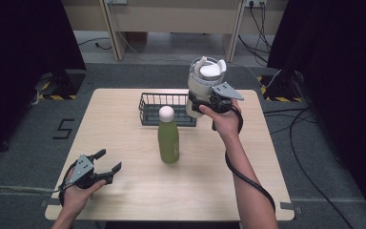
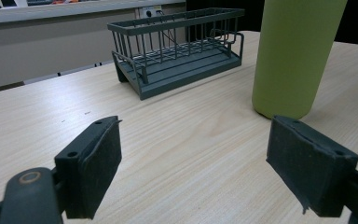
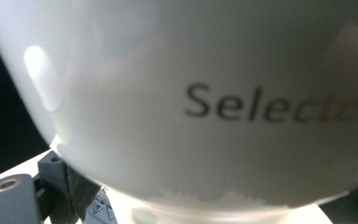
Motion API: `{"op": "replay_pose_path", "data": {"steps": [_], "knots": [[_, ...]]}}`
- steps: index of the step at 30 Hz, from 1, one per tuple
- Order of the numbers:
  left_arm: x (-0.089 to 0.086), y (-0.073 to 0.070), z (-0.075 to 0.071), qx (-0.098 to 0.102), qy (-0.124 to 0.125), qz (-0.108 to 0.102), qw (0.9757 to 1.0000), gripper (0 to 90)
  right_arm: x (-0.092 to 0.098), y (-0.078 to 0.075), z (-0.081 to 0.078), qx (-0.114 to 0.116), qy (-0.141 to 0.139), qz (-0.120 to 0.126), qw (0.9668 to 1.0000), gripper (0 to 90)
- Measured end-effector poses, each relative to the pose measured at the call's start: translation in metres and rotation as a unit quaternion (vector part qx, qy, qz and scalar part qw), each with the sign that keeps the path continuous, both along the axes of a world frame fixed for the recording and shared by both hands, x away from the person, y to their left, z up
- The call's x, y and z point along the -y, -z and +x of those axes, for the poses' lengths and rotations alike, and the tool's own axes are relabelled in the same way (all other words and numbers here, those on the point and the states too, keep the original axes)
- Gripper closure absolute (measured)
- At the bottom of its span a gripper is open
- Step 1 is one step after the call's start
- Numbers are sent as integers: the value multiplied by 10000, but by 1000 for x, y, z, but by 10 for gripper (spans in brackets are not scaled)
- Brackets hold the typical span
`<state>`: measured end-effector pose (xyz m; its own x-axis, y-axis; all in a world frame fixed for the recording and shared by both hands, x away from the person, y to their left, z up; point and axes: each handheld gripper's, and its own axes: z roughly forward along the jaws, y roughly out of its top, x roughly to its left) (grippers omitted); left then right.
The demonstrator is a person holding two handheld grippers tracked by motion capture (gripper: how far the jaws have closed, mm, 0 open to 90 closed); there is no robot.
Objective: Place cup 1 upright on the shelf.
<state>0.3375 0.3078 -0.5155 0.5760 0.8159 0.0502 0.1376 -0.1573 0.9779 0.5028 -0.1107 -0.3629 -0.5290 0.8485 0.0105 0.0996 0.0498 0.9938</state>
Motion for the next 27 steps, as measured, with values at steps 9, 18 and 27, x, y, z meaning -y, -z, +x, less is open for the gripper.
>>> {"op": "replay_pose_path", "data": {"steps": [9, 18, 27], "knots": [[0, 0, 0, 7, -3, 6, 10000, 171, -5, -3, 8, -36, 20, 42, 10000, 103], [-1, -1, 0, 16, 0, 6, 10000, 172, -9, -5, 15, -41, 40, 57, 10000, 103], [0, -1, 1, 19, 9, -8, 10000, 173, -14, -6, 22, -77, 62, 62, 9999, 103]]}}
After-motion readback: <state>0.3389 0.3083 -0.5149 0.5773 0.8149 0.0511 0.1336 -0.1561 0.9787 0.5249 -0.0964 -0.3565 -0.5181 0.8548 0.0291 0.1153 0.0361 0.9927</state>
